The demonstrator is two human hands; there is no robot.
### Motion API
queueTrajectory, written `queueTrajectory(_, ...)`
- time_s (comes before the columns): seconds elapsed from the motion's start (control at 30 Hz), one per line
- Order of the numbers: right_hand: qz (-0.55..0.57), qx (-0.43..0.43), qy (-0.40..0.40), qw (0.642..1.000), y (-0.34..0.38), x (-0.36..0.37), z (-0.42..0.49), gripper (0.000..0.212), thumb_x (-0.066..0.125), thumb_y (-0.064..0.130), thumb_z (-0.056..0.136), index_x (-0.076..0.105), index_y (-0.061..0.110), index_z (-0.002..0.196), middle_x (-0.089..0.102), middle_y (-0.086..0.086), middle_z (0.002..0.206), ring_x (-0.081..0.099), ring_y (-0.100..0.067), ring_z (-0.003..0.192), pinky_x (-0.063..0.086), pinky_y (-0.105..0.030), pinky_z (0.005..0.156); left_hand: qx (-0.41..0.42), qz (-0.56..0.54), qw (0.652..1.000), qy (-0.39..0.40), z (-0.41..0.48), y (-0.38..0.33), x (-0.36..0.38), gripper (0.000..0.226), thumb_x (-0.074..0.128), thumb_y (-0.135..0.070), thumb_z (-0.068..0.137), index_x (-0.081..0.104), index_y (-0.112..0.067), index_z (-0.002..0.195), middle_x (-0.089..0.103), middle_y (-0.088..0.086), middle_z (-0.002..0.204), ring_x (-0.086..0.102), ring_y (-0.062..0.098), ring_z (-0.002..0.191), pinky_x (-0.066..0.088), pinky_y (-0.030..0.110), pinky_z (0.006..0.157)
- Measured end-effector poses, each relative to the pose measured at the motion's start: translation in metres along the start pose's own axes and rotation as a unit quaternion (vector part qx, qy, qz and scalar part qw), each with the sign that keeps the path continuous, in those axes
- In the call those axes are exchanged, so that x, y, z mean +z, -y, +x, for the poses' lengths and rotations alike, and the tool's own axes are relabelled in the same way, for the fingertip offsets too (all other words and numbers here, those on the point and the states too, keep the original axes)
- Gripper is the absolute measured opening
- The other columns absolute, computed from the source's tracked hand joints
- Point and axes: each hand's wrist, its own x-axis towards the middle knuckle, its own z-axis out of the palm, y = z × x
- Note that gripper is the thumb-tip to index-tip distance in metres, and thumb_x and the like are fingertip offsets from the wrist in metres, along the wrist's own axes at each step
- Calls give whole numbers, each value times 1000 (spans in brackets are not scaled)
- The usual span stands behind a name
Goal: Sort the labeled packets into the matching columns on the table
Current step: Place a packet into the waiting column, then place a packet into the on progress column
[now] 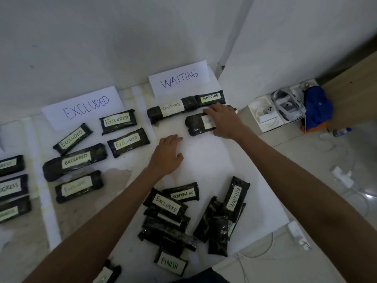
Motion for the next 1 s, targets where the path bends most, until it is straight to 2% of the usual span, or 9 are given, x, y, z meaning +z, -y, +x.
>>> queueTrajectory(0.1, 21, -3, -49, 999, 18, 0, -14, 73, 70, 5, 74, 40, 12, 140, 37, -19, 145, 28, -38, 138, 23, -49, 111, 21, -2, 1000, -7, -19, 6, -3, 46, 53, -10, 87, 46, -9, 132, 44, 11, 138, 38, 29, 123, 30, 31, 103)
queueTrajectory(0.2, 62, -47, -116, 990, 51, 6, -41, 62, 69, -4, 68, 54, 6, 127, 53, -22, 129, 46, -41, 121, 38, -50, 99, 30, -17, 999, -17, -47, 15, -3, 38, 53, -12, 85, 55, -9, 123, 55, 8, 123, 48, 26, 111, 38, 33, 98)
queueTrajectory(0.27, 109, -83, -68, 988, 77, 12, -65, 55, 67, 1, 73, 56, 10, 126, 55, -16, 126, 50, -34, 114, 42, -44, 96, 23, -11, 1000, -13, -67, 21, -5, 36, 50, -15, 85, 57, -10, 120, 57, 8, 119, 49, 25, 107, 39, 33, 94)
queueTrajectory(0.33, 142, -116, 35, 982, 101, 23, -88, 54, 67, 8, 76, 54, 14, 128, 54, -12, 127, 49, -28, 112, 42, -40, 94, 23, -3, 1000, -6, -87, 27, -6, 35, 50, -16, 86, 58, -9, 119, 57, 9, 117, 49, 27, 105, 41, 34, 88)
queueTrajectory(0.43, 114, -153, 135, 972, 129, 45, -111, 59, 70, 16, 74, 51, 16, 130, 52, -10, 125, 48, -29, 109, 44, -41, 87, 17, -1, 1000, -10, -110, 35, -6, 31, 54, -11, 87, 58, -11, 118, 58, 6, 113, 50, 24, 101, 43, 32, 83)
queueTrajectory(0.7, 13, -80, 139, 987, 146, 58, -128, 61, 69, 19, 77, 42, 9, 131, 42, -15, 130, 48, -33, 110, 45, -40, 81, -2, -9, 1000, -21, -148, 39, -6, 32, 50, -16, 87, 57, -13, 119, 56, 5, 116, 50, 21, 102, 46, 33, 87)
queueTrajectory(0.77, 72, -31, 152, 985, 143, 53, -125, 50, 67, 17, 79, 45, 10, 123, 51, -13, 121, 53, -31, 105, 45, -36, 77, -3, -16, 999, -38, -153, 36, -9, 35, 49, -19, 86, 57, -12, 119, 56, 6, 117, 50, 22, 104, 46, 34, 89)
queueTrajectory(0.87, 229, 64, 127, 963, 138, 41, -121, 21, 65, 17, 79, 52, 15, 95, 62, -9, 96, 61, -26, 87, 45, -31, 67, -33, -57, 996, -59, -157, 29, -15, 37, 52, -15, 89, 53, -15, 126, 52, 4, 122, 45, 20, 113, 37, 24, 92)
queueTrajectory(1.0, 481, 166, 75, 857, 149, 22, -113, 22, 74, 13, 76, 59, 7, 91, 63, -4, 87, 61, -19, 80, 50, -31, 70, -71, -142, 985, -65, -156, 16, -19, 45, 56, -18, 90, 45, -13, 134, 50, 4, 125, 50, 17, 112, 38, 22, 91)
